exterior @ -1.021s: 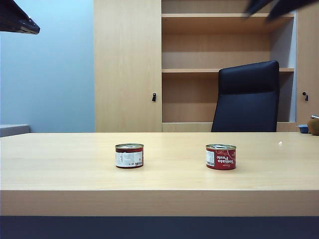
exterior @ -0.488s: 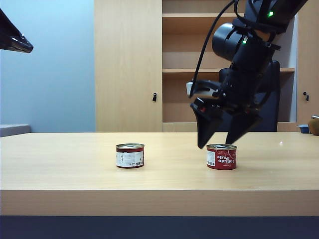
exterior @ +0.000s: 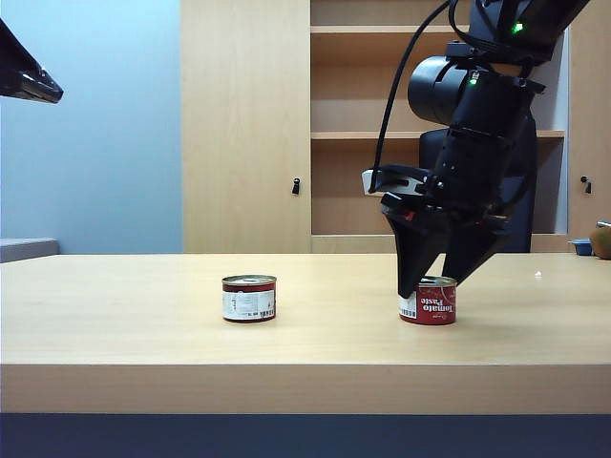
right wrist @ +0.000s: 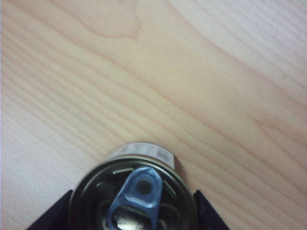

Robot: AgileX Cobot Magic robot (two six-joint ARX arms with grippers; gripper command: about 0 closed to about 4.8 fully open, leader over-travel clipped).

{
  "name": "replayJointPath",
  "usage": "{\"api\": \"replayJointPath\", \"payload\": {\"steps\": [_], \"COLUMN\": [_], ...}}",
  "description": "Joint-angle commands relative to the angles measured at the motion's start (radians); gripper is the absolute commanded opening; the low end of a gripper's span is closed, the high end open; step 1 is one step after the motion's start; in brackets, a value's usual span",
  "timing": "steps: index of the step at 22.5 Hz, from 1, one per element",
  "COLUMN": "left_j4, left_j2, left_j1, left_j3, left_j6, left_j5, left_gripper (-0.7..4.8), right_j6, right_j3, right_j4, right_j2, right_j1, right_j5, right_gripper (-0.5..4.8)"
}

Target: Stack a can of tomatoes on the right onto the can of tomatoes on the left.

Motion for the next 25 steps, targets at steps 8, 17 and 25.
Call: {"api": "replayJointPath", "payload": {"steps": [8,17,25], "left_j4": [0.011,0.027,0.026], "left_j2": [-0.002,-0.002,-0.002], "left_j1": [0.000,0.001,0.001], "left_j3": [0.004,0.004,0.004], "left_j6": [0.000,0.002,0.001], "left_j5": [0.006,-0.029,-0.110], "left_gripper": [-0.05,-0.05,-0.05], "right_j6": [0.017,0.040,0.039], "right_j3": [0.118,0.246,0.330], "right_j4": [-0.038,0.130,0.146], "right_j2": [-0.004,0.050,0.171], "right_j1": [0.037,0.243,0.299], "right_j5": [-0.073,-0.068,-0.003], "right_gripper": [2.28,2.28,2.31]}}
